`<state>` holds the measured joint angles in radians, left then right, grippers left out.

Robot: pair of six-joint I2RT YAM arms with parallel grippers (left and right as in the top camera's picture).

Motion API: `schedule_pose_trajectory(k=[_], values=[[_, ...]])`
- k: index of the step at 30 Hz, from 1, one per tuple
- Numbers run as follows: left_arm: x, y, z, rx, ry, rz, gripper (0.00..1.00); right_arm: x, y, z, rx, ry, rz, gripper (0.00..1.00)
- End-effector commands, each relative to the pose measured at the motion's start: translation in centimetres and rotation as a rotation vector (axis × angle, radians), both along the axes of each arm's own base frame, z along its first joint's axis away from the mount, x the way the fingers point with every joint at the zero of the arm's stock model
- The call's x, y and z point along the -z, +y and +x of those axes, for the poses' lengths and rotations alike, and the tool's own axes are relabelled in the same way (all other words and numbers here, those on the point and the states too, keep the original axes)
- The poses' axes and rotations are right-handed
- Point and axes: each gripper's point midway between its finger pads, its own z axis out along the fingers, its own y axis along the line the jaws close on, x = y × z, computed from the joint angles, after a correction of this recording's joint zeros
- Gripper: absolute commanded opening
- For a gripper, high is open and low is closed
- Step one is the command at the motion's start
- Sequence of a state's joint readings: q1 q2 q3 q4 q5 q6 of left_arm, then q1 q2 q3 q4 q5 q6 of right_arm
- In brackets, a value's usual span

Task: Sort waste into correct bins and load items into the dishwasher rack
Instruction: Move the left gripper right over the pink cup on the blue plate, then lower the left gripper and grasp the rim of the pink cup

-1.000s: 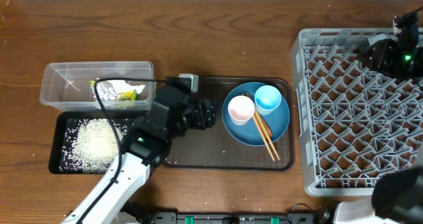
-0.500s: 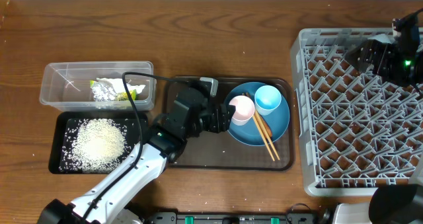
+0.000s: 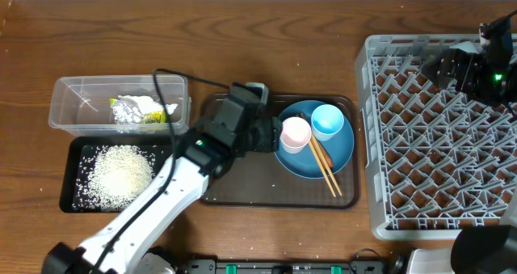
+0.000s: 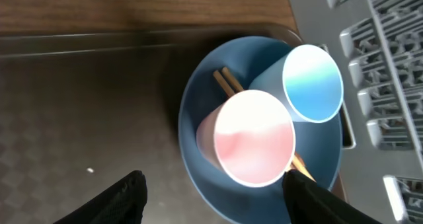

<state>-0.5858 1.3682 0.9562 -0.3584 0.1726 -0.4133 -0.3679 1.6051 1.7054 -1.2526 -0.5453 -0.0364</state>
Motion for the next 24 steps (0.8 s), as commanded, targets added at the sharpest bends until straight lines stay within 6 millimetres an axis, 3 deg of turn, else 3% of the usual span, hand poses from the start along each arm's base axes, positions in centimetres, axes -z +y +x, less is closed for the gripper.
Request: schedule_pose_trajectory(k=[1, 4, 7, 8, 9, 12, 14, 15, 20, 24], values=[[1.4, -1.4, 0.2, 0.033, -0.004, 0.053, 0.69, -0.1, 0.4, 0.0, -0.011, -0.005, 0.002, 0.99], [2.8, -3.2, -0.1, 0.076, 0.004, 0.060, 0.75, -0.1, 0.4, 0.0, -0.011, -0.005, 0.002, 0.99], [3.8, -3.6, -0.1, 0.083, 0.017, 0.071, 0.80, -0.1, 0.4, 0.0, -0.011, -0.005, 0.002, 0.99], [3.9, -3.5, 0.1, 0.079, 0.013, 0.073, 0.85, -0.1, 0.4, 0.0, -0.011, -0.005, 0.002, 0.99], [3.9, -3.5, 0.3, 0.076, 0.006, 0.076, 0.99, -0.1, 0.4, 0.0, -0.011, -0.005, 0.002, 0.99], [3.8, -3.5, 0.4, 0.072, -0.001, 0.075, 0.98, -0.1, 0.4, 0.0, -0.011, -0.005, 0.002, 0.99], [3.9, -3.6, 0.3, 0.076, 0.000, 0.077, 0.79, -0.1, 0.4, 0.0, -0.011, -0.005, 0.002, 0.99], [4.0, -3.7, 0.3, 0.078, -0.002, 0.075, 0.75, -0.1, 0.4, 0.0, -0.011, -0.005, 0.002, 0.99], [4.5, -4.0, 0.5, 0.080, 0.001, 0.079, 0.74, -0.1, 0.4, 0.0, -0.011, -0.005, 0.002, 0.99], [5.3, -3.6, 1.3, 0.052, -0.014, 0.109, 0.66, -0.1, 0.4, 0.0, -0.011, -0.005, 0.002, 0.99]])
